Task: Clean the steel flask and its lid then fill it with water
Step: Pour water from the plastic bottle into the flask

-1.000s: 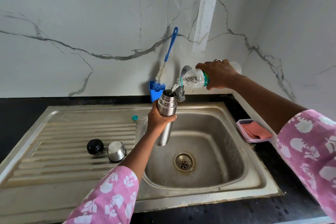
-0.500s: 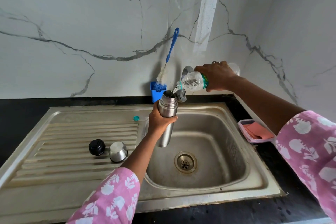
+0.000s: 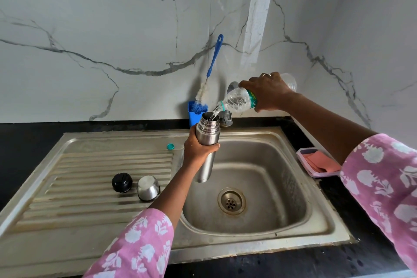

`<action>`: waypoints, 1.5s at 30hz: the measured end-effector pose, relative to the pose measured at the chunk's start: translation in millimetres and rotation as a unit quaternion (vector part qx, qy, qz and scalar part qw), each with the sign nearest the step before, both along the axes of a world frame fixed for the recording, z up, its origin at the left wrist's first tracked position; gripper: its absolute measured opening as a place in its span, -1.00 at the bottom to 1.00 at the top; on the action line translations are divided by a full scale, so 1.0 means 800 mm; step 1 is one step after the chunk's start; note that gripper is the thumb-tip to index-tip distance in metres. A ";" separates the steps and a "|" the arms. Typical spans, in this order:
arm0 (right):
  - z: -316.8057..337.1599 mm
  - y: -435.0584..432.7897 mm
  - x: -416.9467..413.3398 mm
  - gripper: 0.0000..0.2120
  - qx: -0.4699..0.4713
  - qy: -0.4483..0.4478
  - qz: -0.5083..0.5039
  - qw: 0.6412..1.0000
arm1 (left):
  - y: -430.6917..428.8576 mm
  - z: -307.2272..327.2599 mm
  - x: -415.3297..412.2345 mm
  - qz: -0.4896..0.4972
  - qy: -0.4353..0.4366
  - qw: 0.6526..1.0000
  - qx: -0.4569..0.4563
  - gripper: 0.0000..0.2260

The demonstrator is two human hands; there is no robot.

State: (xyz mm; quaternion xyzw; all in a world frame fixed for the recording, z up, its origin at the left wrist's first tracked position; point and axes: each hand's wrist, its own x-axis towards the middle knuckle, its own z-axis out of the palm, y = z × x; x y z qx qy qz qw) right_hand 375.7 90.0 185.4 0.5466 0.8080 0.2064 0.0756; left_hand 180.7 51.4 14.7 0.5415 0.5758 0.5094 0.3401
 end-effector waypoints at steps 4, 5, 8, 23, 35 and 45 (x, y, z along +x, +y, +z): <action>0.001 0.003 -0.002 -0.32 0.005 -0.001 0.004 1.000 | -0.001 0.000 -0.002 0.000 0.000 1.000 -0.001 -0.35; 0.000 0.004 -0.002 -0.32 0.007 -0.003 0.004 1.000 | -0.001 -0.001 -0.002 0.001 -0.002 1.000 -0.001 -0.35; 0.001 0.008 -0.004 -0.31 0.014 -0.005 0.009 1.000 | 0.000 -0.003 -0.003 0.002 -0.006 1.000 0.000 -0.36; 0.004 0.008 -0.018 -0.30 0.078 -0.096 0.033 0.992 | 0.002 0.003 -0.006 -0.002 -0.010 1.000 0.002 -0.35; 0.015 0.015 -0.056 -0.40 0.133 -0.131 0.072 0.980 | 0.009 0.022 -0.026 0.028 -0.014 0.999 0.017 -0.40; 0.030 0.039 -0.126 -0.63 0.256 -0.229 0.185 0.921 | 0.034 0.025 -0.072 0.079 -0.023 0.996 0.040 -0.38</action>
